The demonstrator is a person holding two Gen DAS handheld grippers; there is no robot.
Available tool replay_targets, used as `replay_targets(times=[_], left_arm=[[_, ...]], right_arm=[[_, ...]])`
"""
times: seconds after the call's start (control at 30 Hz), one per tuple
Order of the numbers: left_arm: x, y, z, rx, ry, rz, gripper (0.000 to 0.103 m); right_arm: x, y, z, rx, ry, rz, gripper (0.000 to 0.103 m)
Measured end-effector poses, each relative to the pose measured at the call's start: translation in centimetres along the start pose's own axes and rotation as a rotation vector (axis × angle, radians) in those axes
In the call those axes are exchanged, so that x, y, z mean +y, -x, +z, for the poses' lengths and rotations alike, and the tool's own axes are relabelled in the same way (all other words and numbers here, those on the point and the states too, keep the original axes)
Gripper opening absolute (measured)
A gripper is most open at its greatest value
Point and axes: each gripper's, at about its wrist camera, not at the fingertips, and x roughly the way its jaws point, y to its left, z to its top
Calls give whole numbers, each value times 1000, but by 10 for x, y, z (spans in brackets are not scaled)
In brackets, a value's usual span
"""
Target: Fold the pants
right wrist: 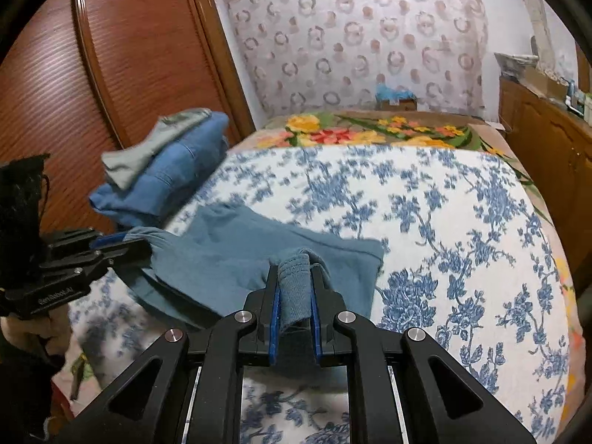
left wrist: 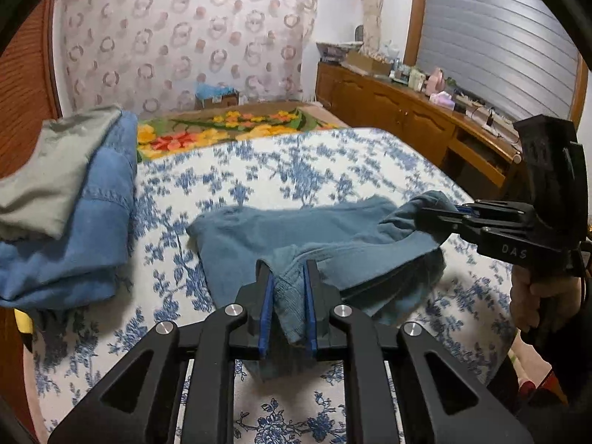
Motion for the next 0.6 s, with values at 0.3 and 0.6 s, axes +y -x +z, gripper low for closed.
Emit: replay_targets(times=[0.3,0.6], left_arm=[[7,1,-9,-34,28,10,53],[10,11,-22,-36,31,11,71]], right_arm=[[8,-12,2,3,68,-67,19],[6,23,-10,-65,140,-106,43]])
